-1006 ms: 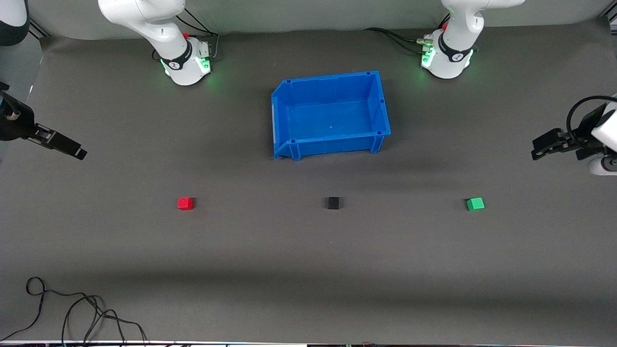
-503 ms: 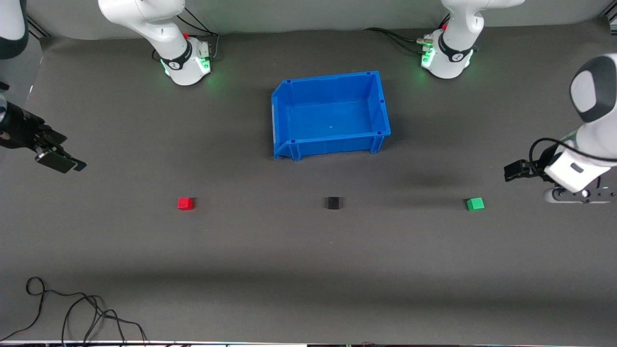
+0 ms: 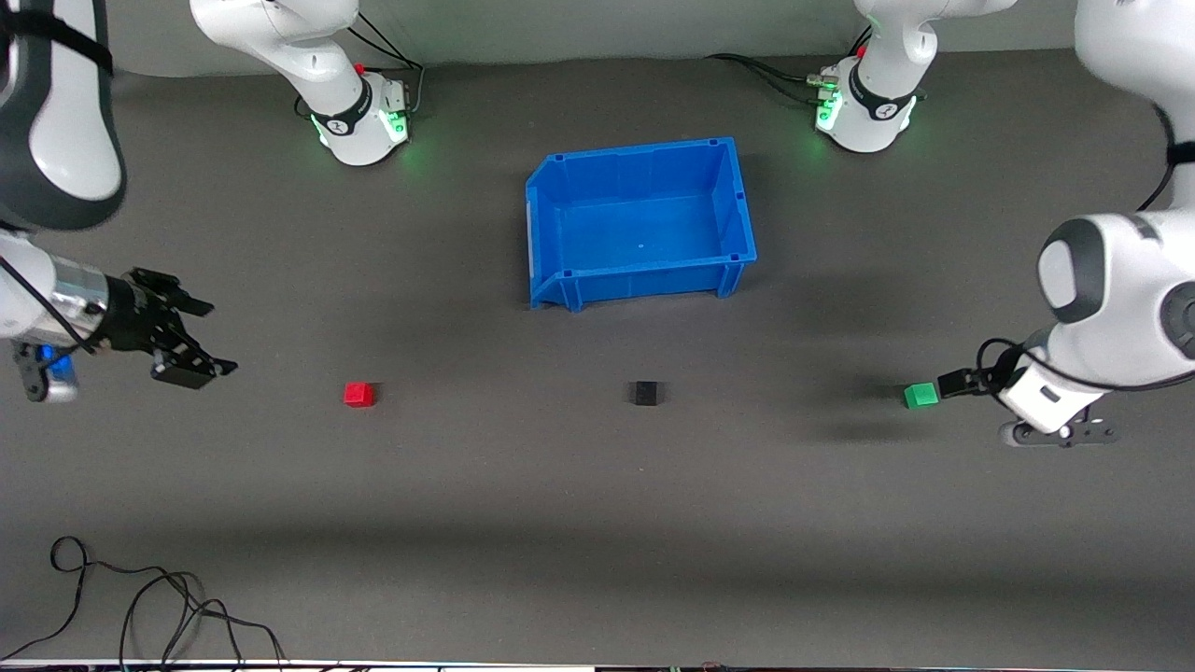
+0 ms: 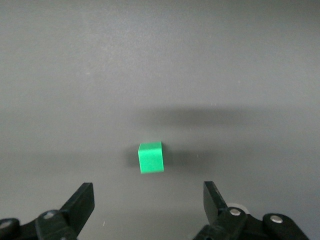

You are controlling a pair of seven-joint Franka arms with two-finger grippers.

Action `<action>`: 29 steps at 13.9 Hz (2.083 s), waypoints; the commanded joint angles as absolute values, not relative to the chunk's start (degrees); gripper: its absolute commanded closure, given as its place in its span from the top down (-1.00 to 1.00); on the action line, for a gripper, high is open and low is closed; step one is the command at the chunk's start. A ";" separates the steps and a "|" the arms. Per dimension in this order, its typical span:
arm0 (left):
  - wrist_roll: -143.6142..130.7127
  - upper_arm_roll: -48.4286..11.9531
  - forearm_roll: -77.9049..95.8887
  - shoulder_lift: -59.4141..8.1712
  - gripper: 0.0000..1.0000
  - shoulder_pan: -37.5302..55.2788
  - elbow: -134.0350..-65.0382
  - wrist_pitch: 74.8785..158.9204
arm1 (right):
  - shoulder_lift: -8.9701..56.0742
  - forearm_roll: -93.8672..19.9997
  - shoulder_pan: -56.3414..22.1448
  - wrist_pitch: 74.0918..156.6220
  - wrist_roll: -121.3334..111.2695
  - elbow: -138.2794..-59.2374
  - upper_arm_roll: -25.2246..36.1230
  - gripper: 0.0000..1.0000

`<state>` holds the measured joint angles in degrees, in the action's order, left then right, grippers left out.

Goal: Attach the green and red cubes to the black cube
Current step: 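Grasp the red cube with the right gripper while the left gripper grasps the green cube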

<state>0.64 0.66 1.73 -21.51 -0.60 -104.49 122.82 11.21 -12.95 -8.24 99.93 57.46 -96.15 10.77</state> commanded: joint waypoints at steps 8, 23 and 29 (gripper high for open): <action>0.61 0.88 2.72 -27.60 0.73 -2.72 -112.14 134.98 | 19.32 -28.99 -10.63 129.98 59.06 -114.61 10.90 1.00; 1.06 0.97 -0.09 -32.34 0.19 -0.97 -109.78 135.70 | 32.34 -35.95 -11.87 137.37 57.05 -112.85 10.55 1.00; 1.05 0.79 0.17 -33.31 -0.21 -0.97 -108.73 137.37 | 31.64 -35.77 -11.78 136.85 56.69 -113.11 10.90 0.67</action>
<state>0.51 0.73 0.58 -32.14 -1.21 -110.42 137.10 31.92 -34.65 -11.43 137.12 57.67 -113.62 10.26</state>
